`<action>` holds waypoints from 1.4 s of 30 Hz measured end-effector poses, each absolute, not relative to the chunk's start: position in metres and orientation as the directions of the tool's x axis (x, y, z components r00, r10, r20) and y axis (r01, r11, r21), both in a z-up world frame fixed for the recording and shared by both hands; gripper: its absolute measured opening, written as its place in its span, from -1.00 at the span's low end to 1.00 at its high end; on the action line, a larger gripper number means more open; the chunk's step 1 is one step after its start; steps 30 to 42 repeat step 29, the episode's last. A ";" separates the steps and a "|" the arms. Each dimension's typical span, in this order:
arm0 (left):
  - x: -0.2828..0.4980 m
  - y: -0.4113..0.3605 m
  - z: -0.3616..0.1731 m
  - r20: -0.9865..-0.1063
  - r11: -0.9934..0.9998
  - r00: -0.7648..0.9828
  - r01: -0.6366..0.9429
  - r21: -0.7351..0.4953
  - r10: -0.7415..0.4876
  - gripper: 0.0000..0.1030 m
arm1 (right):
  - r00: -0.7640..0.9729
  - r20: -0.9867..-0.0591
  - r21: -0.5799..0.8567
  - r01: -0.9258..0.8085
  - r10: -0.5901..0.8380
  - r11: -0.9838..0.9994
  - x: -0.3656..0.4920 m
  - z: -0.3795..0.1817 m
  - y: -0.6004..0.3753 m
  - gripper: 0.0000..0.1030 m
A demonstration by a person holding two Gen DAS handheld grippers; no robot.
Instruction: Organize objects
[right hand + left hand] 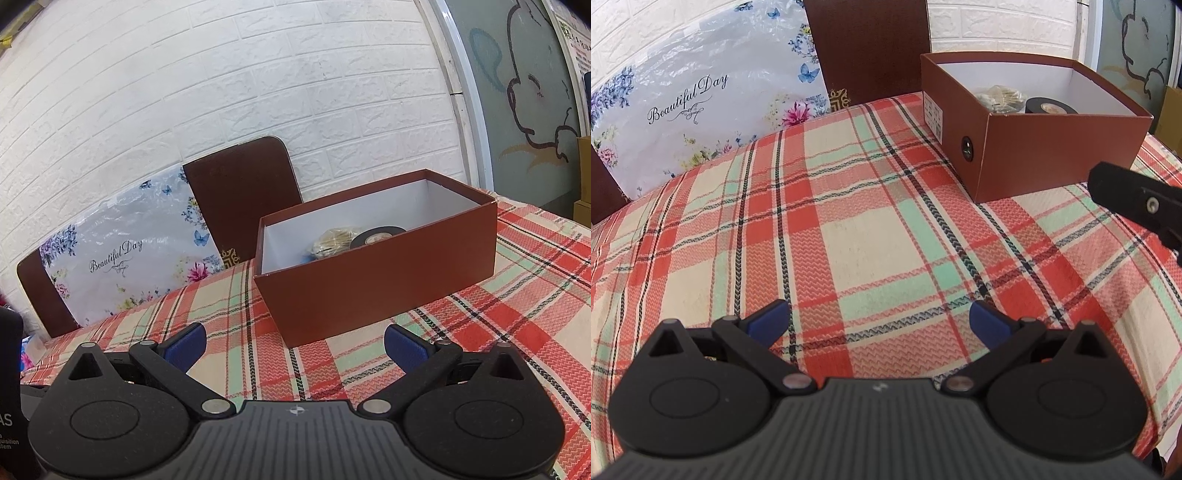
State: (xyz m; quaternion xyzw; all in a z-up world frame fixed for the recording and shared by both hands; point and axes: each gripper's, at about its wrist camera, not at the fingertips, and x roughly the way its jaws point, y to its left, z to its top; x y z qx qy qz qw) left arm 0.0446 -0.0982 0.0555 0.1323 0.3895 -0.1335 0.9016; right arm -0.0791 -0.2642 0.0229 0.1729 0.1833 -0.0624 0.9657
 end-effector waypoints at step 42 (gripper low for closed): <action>0.047 -0.092 0.057 -0.730 0.941 0.668 0.320 0.109 -0.143 1.00 | 0.919 -0.391 0.317 0.181 -0.046 0.931 -0.075 0.018 -0.270 0.97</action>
